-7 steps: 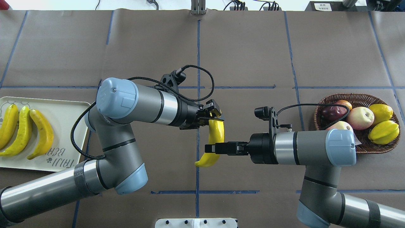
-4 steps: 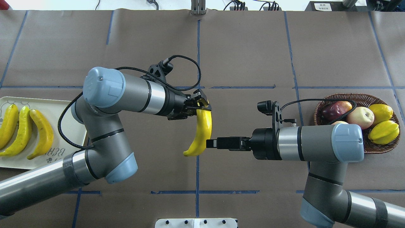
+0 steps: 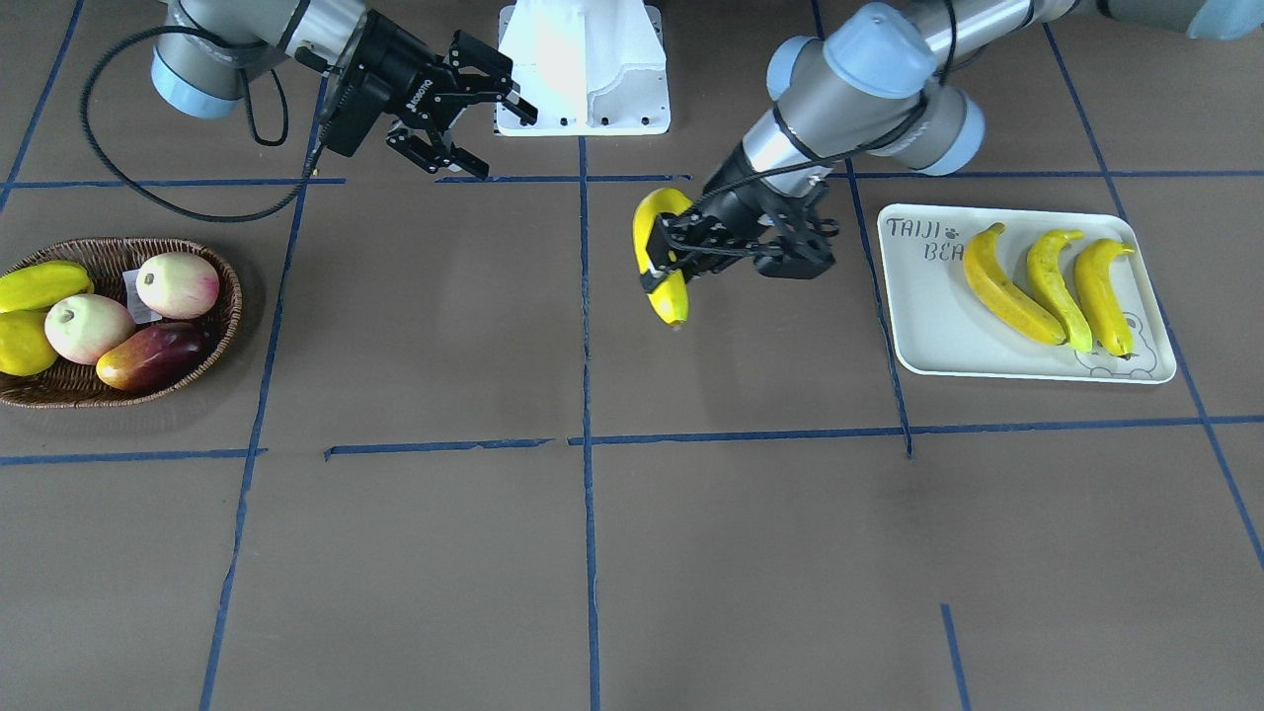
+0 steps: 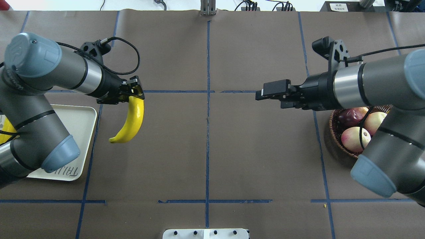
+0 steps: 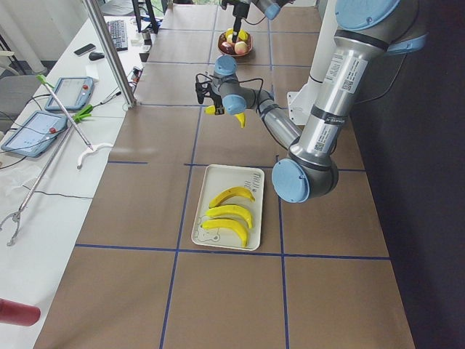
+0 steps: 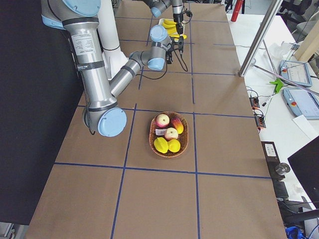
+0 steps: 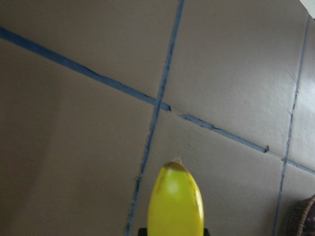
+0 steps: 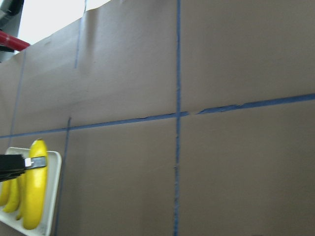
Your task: Transfer all bananas from basket to plate
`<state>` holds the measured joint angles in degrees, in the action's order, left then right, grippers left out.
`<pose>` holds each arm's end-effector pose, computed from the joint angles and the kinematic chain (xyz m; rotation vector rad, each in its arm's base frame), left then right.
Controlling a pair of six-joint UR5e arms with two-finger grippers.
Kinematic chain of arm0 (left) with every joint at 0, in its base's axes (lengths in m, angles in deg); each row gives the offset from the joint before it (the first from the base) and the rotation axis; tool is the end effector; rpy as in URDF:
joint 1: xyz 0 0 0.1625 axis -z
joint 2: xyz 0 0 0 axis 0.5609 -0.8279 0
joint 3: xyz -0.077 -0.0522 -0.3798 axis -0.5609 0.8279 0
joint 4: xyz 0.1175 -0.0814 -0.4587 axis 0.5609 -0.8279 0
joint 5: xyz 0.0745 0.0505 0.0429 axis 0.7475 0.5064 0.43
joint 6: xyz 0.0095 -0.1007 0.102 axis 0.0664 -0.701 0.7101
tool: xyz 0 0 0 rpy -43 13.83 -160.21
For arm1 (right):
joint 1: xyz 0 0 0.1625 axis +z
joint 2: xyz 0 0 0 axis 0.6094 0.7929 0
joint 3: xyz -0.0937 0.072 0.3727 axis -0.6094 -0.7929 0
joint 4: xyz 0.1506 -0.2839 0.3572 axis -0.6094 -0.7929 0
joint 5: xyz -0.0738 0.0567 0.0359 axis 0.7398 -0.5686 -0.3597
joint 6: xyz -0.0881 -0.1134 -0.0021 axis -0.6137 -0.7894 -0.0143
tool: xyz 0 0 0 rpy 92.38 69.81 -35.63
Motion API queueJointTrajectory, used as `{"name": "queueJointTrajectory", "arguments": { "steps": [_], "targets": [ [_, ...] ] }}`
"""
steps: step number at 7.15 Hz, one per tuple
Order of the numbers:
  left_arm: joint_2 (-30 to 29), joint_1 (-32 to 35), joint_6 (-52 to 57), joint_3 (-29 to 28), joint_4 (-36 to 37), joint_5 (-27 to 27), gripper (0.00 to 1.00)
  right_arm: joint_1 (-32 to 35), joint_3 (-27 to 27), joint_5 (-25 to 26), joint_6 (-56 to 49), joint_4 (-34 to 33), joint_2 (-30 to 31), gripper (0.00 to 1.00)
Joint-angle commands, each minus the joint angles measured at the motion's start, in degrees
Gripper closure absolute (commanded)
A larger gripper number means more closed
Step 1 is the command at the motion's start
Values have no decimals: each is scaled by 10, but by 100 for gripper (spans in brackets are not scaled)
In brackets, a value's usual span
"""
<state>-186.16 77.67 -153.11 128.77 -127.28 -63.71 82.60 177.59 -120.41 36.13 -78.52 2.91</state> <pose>0.4274 -0.5047 0.2304 0.0653 1.0565 -0.3237 -0.3582 -0.4475 0.1480 0.2315 -1.3261 0.1407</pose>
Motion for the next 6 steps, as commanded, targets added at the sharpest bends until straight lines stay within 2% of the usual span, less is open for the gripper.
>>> {"name": "queueJointTrajectory", "arguments": {
  "steps": [1, 3, 4, 5, 6],
  "targets": [
    [86, -1, 74, 42, 79, 59, 100, 97, 9, -65, -208, -185, 11, 0],
    [145, 0, 96, 36, 79, 63, 100, 146, 3, -68, -396, -319, 17, 0],
    [163, 0, 128, 27, 79, 88, 100, 176, -2, -78, -464, -350, 25, 0],
    [168, 0, 137, 17, 79, 92, 94, 197, -11, -90, -504, -356, 35, 0],
    [168, 0, 139, 0, 75, 93, 14, 211, -22, -96, -528, -355, 40, 0]
  ]
}}
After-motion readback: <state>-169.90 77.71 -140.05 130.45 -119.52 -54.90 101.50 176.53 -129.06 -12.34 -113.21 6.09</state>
